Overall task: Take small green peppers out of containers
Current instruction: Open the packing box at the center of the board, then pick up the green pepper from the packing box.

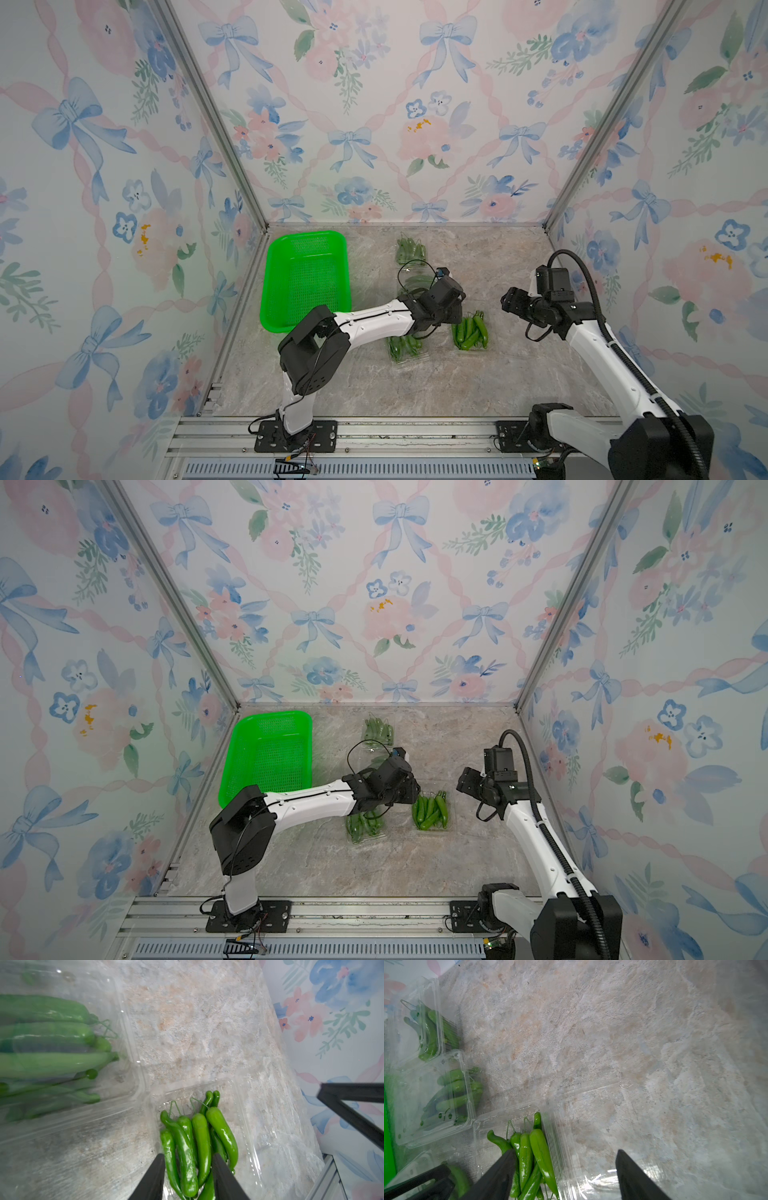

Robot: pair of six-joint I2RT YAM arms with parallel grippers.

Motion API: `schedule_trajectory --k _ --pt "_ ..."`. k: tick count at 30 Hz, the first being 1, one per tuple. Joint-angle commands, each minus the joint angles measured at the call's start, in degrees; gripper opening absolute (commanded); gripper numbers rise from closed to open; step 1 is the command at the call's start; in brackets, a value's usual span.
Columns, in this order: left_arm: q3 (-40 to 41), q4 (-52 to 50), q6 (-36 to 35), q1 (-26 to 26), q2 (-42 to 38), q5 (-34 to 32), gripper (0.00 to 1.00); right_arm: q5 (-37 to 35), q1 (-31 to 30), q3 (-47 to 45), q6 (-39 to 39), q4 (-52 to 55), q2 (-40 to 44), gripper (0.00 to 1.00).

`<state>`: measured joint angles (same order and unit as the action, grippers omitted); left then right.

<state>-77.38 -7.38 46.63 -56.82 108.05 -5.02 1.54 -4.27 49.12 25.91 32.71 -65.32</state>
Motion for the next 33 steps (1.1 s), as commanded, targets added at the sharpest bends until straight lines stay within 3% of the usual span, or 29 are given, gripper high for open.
schedule_trajectory --k 1,15,33 --pt "-0.2 -1.0 -2.5 -1.3 0.4 0.5 0.42 1.0 -1.2 -1.2 0.2 -1.6 -1.3 0.76" --pt "-4.0 -4.0 -1.0 -1.8 8.5 3.1 0.41 0.8 -3.0 -2.8 0.2 -2.6 -2.6 0.76" --pt "-7.5 -7.4 -1.5 -2.3 13.1 1.7 0.41 0.5 -2.8 -4.0 -0.8 -2.8 -1.1 0.76"
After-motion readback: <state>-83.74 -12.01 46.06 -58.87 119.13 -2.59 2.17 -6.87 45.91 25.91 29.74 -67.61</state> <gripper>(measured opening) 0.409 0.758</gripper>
